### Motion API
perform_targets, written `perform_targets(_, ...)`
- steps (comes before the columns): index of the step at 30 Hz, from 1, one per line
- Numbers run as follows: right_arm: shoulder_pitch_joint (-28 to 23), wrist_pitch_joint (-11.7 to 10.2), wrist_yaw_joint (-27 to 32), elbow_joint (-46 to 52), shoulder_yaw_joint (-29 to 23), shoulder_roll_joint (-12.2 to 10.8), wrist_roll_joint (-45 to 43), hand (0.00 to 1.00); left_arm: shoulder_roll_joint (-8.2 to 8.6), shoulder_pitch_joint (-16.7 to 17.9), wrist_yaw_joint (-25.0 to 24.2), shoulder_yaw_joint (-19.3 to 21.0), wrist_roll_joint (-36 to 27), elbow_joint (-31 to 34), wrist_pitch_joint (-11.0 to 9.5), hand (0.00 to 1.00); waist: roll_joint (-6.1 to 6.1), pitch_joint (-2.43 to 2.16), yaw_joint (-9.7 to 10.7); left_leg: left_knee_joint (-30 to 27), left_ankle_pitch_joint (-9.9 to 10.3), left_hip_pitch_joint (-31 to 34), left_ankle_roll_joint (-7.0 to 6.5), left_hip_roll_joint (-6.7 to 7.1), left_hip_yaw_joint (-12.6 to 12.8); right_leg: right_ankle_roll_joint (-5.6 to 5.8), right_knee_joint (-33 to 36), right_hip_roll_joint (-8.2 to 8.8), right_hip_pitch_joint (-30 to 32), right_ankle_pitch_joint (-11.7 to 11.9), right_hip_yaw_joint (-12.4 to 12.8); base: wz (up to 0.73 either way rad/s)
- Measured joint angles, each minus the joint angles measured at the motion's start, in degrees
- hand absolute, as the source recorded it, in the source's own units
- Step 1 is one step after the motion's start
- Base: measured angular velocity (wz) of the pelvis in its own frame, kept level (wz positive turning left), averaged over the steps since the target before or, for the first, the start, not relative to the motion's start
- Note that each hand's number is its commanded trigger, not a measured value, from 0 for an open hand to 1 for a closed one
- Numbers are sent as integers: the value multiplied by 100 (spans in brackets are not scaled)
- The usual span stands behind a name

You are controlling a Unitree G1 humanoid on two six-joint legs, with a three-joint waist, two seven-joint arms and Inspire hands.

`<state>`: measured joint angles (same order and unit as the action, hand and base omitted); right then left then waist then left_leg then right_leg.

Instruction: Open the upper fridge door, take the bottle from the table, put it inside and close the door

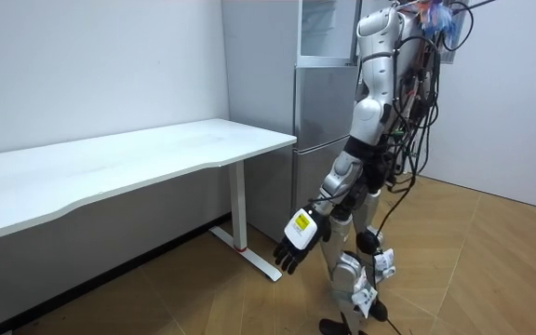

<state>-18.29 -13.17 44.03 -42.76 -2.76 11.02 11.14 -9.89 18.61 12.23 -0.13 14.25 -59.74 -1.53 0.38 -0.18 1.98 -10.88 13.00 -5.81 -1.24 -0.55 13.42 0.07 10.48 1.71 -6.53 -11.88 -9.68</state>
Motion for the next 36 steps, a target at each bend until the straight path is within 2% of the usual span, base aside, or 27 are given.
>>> perform_targets(4,67,15,-107,-389,2,-17,519,0,4,-17,2,-110,-17,13,-2,0,26,21,71,37,6,-99,-8,5,0,17,-72,6,-74,-14,8,0)
perform_targets(10,94,17,-133,-374,-72,-24,1203,0,18,-138,0,-172,-14,10,-44,0,1,28,106,77,6,-89,-9,28,-24,22,-72,6,-40,-16,21,0)
perform_targets(13,126,5,-174,-351,-106,-22,1507,0,17,-160,-7,-163,-13,11,-65,0,-52,9,144,121,5,-97,-9,30,-24,23,-73,-1,-37,-16,25,0)
perform_targets(16,138,3,-176,-226,-229,-20,1911,0,15,-110,-22,-126,1,1,-98,0,-60,10,126,126,5,-102,-8,38,-12,23,-80,1,-38,-16,45,-4)
perform_targets(22,350,4,-149,57,-1060,37,2250,0,-21,18,-27,237,1,11,-107,0,-177,11,256,134,4,-102,-6,42,3,24,-161,-5,-83,-16,38,0)
perform_targets(25,308,-9,-74,658,-1655,83,2748,0,-29,143,-46,356,-3,181,-119,0,-221,11,315,130,4,-76,-6,41,3,24,-160,2,-23,-16,27,0)
perform_targets(27,330,-10,81,1000,-1911,315,3338,0,-86,256,-44,462,-1,367,-132,0,-273,7,391,132,5,-63,-6,46,3,31,-153,6,-11,-26,30,0)
perform_targets(32,362,-96,452,1436,-2438,522,3401,0,-190,348,-44,480,107,644,-135,0,-370,6,479,130,5,-13,-6,40,33,28,-65,-4,68,-41,101,-5)
perform_targets(36,373,-106,803,2388,-2802,525,3338,0,-187,333,-83,557,172,842,-142,0,-406,6,582,143,4,46,-8,41,31,29,14,-4,190,-43,131,-5)
